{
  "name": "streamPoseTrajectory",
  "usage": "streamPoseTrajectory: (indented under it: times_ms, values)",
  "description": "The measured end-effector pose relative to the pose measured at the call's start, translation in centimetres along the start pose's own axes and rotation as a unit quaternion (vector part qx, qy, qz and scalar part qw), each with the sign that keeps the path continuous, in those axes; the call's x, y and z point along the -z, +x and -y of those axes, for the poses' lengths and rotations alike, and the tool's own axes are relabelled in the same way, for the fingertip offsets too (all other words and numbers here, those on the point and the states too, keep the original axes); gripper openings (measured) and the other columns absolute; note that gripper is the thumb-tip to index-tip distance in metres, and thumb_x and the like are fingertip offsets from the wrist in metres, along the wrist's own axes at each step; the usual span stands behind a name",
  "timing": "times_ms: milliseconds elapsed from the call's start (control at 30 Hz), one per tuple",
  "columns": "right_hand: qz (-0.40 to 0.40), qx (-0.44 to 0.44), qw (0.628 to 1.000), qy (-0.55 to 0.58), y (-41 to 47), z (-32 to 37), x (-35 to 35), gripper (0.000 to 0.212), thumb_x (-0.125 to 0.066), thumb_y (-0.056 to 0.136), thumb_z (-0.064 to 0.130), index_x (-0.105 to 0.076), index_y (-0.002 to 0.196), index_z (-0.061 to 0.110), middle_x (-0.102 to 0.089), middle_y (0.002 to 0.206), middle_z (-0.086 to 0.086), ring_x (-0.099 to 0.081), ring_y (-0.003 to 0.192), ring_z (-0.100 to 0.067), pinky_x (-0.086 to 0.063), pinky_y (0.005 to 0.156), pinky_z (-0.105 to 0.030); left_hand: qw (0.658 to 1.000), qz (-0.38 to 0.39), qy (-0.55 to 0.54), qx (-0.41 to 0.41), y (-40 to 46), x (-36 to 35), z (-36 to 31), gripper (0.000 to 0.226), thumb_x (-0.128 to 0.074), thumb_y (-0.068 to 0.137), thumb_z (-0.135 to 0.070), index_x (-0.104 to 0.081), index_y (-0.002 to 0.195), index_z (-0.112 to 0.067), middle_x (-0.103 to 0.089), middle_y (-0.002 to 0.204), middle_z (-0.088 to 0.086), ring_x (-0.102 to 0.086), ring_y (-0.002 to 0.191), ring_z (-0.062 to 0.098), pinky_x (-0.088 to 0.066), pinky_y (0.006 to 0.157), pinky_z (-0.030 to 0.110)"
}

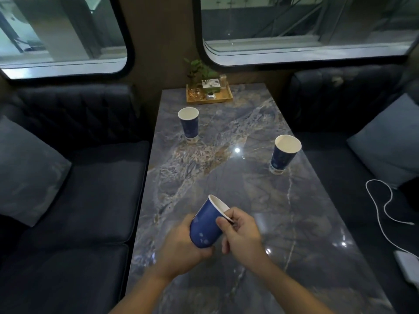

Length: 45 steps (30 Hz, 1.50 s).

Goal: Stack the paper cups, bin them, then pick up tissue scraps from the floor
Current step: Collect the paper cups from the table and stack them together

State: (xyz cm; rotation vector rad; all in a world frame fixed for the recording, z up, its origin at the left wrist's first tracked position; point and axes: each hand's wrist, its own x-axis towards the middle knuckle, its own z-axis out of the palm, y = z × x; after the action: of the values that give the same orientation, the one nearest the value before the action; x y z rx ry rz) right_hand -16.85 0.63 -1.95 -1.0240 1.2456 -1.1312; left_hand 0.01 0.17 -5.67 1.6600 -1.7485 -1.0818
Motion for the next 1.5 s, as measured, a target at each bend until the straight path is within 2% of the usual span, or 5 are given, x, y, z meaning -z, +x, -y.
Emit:
streamPoseTrajectory:
  times_ms: [567,867,1133,1267,1500]
  values:
    - [-0.088,0.061,0.99,-0.09,2.8,-1.3,7.6,0.019,-0.067,0.085,0.011,-0.067,0.073,0.026,-0.066,0.055,0.001,-0.06,0.046,-0.012,-0.049,0.048,-0.022,0.997,0.026,0.067,0.023,3.9,-2.3,0.1,0.064,-0.081,0.046,-0.051,-0.048,0.101,-0.051,-0.069,0.078,-0.019,-0.068,0.066,0.002,-0.061,0.061,0.031]
    - [-0.239,0.102,0.915,-0.309,11.8,-1.0,15.8,0.016,-0.061,0.09,0.02,-0.072,0.079,0.016,-0.065,0.057,-0.009,-0.058,0.048,-0.018,-0.047,0.052,-0.022,0.999,0.03,0.022,0.028,6.3,-3.3,-0.8,0.062,-0.087,0.046,-0.05,-0.053,0.097,-0.046,-0.068,0.088,-0.029,-0.068,0.071,-0.002,-0.055,0.058,0.025]
    - [-0.184,0.07,0.806,-0.558,19.6,1.0,20.4,0.036,-0.055,0.091,0.021,-0.049,0.127,0.016,-0.057,0.13,-0.008,-0.059,0.108,-0.036,-0.047,0.08,-0.042,0.998,0.025,0.01,0.052,7.0,-4.2,-0.8,0.059,-0.087,0.043,-0.046,-0.056,0.093,-0.044,-0.073,0.082,-0.019,-0.069,0.071,-0.004,-0.053,0.055,0.018]
    - [-0.146,-0.069,0.81,-0.564,20.7,0.3,21.5,0.024,-0.054,0.093,0.024,-0.065,0.109,0.009,-0.066,0.11,-0.02,-0.06,0.099,-0.04,-0.047,0.079,-0.038,0.998,0.022,-0.004,0.055,7.0,-4.4,-0.3,0.061,-0.087,0.042,-0.047,-0.055,0.094,-0.052,-0.072,0.088,-0.026,-0.068,0.075,-0.008,-0.049,0.053,0.01]
    - [-0.189,0.047,0.824,-0.532,17.8,-1.7,20.9,0.018,-0.061,0.09,0.02,-0.071,0.091,0.004,-0.07,0.086,-0.023,-0.061,0.079,-0.038,-0.035,0.064,-0.029,0.999,0.026,-0.012,0.031,5.5,-3.8,1.2,0.07,-0.094,0.048,-0.044,-0.056,0.107,-0.049,-0.073,0.094,-0.023,-0.072,0.079,-0.002,-0.052,0.057,0.013]
